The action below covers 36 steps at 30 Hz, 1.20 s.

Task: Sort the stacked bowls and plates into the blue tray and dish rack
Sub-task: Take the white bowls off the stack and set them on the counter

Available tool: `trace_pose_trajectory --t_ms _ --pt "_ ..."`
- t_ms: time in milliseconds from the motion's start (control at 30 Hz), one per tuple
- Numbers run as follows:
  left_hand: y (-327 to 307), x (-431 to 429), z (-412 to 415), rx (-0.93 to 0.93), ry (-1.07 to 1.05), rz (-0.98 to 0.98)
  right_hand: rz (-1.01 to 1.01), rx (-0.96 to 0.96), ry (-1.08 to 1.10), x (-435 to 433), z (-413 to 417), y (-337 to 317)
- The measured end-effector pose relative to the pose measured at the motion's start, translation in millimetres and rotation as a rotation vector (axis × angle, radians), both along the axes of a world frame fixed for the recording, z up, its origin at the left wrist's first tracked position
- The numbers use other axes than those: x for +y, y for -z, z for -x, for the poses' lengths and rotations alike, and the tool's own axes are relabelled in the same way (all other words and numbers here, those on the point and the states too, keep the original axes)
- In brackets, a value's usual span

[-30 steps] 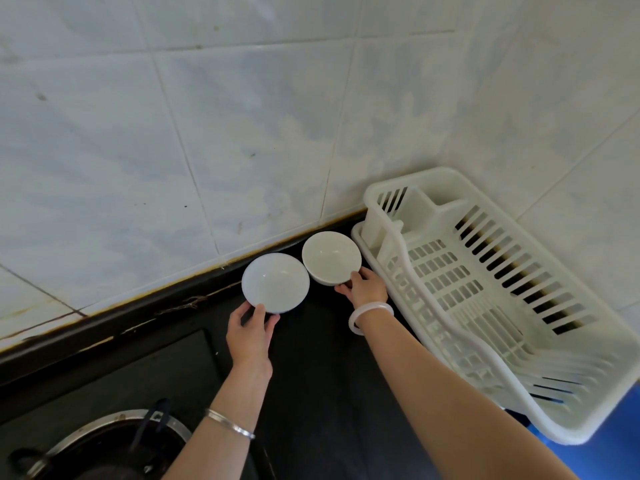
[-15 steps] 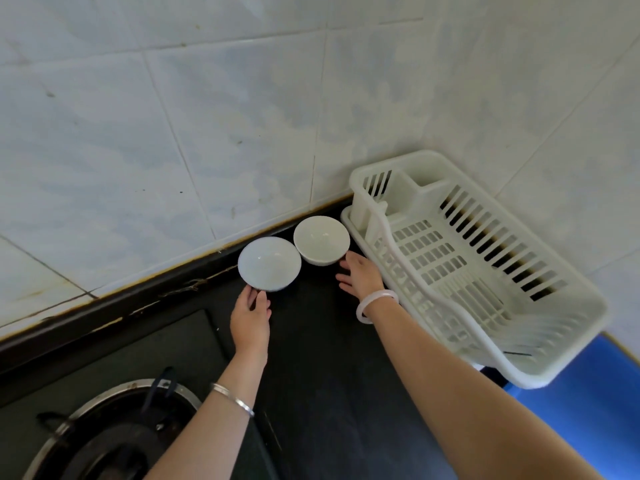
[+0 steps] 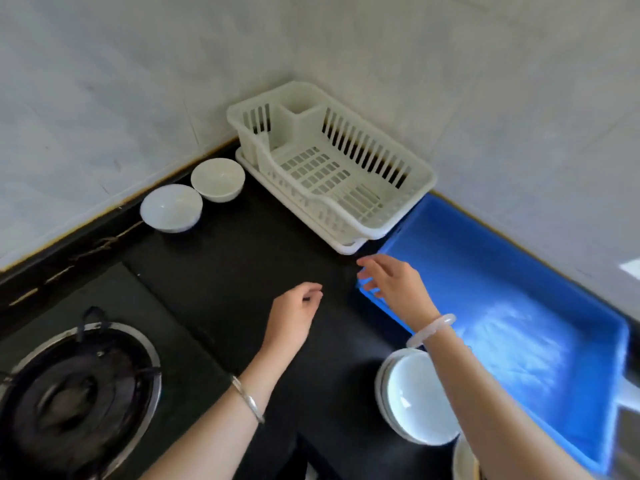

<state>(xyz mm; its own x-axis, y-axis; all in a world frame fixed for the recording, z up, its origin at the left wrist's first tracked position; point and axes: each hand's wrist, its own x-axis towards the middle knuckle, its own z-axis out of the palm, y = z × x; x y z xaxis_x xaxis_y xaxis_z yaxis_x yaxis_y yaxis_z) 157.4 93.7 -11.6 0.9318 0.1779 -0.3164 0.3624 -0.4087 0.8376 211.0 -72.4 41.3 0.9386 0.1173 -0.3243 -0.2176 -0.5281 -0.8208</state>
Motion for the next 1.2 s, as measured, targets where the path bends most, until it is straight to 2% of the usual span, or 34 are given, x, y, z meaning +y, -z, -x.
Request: trace_pose_trajectory --t_ms 167,267,467,633,767,933,1200 --pt "-2 -78 40 -0.041 0.268 -0.111 0.381 -0.028 0.139 -92 76 14" --pt "2 -105 61 -0.033 0.355 -0.161 0.516 -0.009 0.118 -122 108 28" --pt "10 -116 75 -0.055 0.323 -0.257 0.611 -0.012 0.105 -132 132 41" --pt "13 -118 79 -0.050 0.283 -0.253 0.736 -0.044 0.057 -125 129 36" --pt "12 -116 81 -0.018 0.246 -0.230 0.750 -0.046 0.063 -125 131 28" --pt "7 -118 80 0.035 0.236 -0.211 0.658 -0.011 0.198 -140 136 15" --pt "-1 -131 71 0.064 0.176 -0.382 0.579 0.028 0.287 -150 137 2"
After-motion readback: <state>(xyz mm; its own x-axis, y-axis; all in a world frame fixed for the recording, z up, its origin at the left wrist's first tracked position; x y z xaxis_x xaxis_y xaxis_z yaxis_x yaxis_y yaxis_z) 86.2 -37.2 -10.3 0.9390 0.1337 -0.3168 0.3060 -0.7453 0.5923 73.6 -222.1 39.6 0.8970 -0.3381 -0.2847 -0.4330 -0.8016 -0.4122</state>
